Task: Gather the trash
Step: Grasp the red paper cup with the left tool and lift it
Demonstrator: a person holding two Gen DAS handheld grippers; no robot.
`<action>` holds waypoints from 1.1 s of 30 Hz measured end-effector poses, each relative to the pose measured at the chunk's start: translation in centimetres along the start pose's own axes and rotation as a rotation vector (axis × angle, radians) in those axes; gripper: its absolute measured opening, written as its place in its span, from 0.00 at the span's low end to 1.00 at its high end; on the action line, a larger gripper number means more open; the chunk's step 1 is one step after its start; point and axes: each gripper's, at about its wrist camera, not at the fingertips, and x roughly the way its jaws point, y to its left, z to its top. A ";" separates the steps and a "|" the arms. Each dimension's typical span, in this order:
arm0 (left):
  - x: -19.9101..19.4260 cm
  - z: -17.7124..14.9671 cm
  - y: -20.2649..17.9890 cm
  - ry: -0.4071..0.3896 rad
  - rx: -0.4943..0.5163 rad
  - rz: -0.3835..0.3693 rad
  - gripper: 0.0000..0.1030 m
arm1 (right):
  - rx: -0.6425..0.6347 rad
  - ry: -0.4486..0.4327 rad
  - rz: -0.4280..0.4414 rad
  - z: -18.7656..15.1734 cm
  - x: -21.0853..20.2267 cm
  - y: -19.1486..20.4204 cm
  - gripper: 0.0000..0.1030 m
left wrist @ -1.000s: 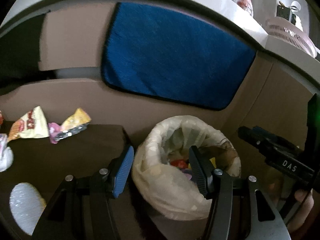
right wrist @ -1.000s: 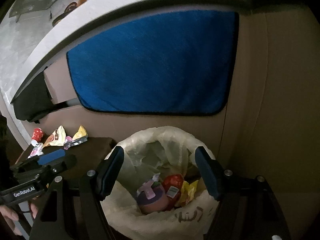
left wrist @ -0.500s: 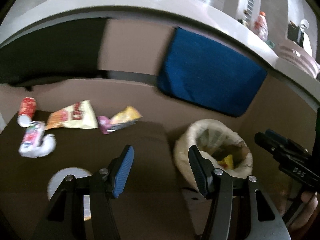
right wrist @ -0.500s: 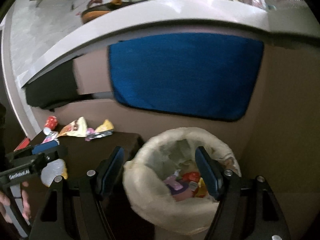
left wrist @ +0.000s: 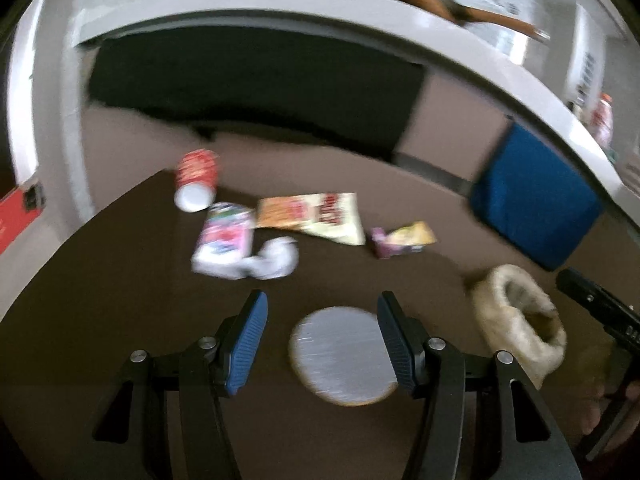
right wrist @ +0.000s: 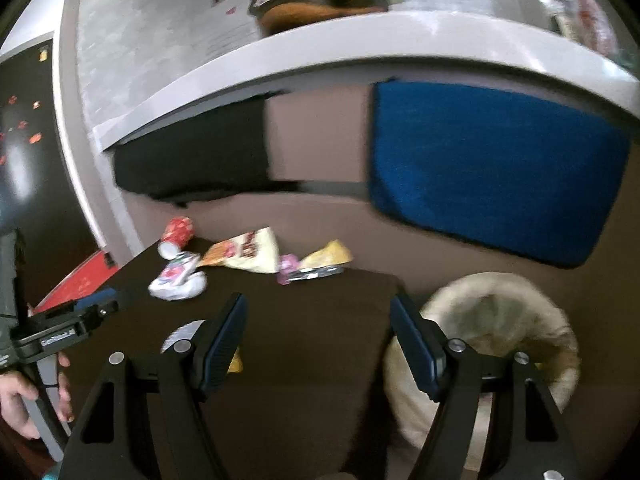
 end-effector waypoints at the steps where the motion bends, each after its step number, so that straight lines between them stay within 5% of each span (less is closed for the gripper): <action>1: 0.0 -0.3 1.3 -0.002 -0.022 0.009 0.56 | -0.009 0.009 0.007 -0.1 0.6 0.7 0.69; 5: 0.7 -1.1 5.9 -0.002 -0.106 0.032 0.56 | -0.043 0.011 -0.012 -0.5 2.6 3.2 0.69; 9: 2.3 0.0 8.8 -0.003 -0.144 0.040 0.56 | -0.043 0.087 0.062 -1.2 5.6 4.6 0.64; 12: 3.9 2.4 10.4 -0.018 -0.157 0.033 0.56 | -0.052 0.148 0.088 -2.1 8.1 5.5 0.51; 19: 11.3 9.3 15.7 -0.078 -0.263 0.084 0.56 | -0.090 0.159 0.072 -3.2 10.8 6.1 0.51; 22: 14.5 10.7 16.7 -0.111 -0.264 0.174 0.56 | -0.098 0.134 0.049 -3.0 11.2 5.9 0.51; 33: 22.6 13.7 17.6 0.044 -0.289 0.161 0.58 | -0.098 0.188 0.095 -3.3 14.2 4.9 0.51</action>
